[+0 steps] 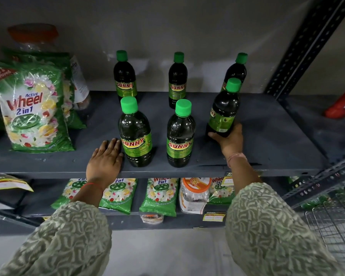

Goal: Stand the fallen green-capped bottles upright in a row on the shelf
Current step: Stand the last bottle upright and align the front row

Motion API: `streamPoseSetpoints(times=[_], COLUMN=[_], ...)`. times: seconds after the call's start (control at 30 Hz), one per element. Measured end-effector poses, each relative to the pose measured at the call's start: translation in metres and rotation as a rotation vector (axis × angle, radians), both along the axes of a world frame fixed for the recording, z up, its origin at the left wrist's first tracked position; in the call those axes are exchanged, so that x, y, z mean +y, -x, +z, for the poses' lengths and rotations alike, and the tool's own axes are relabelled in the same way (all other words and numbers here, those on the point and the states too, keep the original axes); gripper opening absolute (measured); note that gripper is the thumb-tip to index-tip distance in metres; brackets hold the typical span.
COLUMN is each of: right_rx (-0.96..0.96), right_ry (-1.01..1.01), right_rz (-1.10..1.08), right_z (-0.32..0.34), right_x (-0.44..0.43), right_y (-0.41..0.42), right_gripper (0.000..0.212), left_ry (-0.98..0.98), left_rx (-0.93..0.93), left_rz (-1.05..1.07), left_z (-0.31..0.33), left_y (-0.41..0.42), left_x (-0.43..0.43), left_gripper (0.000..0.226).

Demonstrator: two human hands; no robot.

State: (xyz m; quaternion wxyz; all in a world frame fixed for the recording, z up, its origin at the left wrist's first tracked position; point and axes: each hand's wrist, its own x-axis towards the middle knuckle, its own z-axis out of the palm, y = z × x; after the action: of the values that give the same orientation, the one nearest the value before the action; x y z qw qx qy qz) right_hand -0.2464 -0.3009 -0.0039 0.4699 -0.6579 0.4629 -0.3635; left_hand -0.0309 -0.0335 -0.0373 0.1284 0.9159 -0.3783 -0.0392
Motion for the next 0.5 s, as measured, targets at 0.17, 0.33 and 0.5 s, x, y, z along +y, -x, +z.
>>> streamPoseSetpoints(times=[0.17,0.33,0.5], right_rx=[-0.057,-0.039,0.057], right_ry=[-0.175,-0.221,0.038], right_rz=[0.228,0.318,-0.118], right_z=[0.006,0.009,-0.006], right_x=[-0.020,-0.022,0.010], right_y=[0.019,0.017,-0.009], right_gripper=[0.060,0.079,0.103], left_ry=[-0.012,-0.018,-0.003], left_rx=[0.005,-0.004,0.011], left_rz=[0.007,0.005,0.001], left_z=[0.001,0.000,-0.002], left_y=[0.000,0.000,0.005], left_x=[-0.001,-0.001,-0.001], left_gripper=[0.050,0.050,0.049])
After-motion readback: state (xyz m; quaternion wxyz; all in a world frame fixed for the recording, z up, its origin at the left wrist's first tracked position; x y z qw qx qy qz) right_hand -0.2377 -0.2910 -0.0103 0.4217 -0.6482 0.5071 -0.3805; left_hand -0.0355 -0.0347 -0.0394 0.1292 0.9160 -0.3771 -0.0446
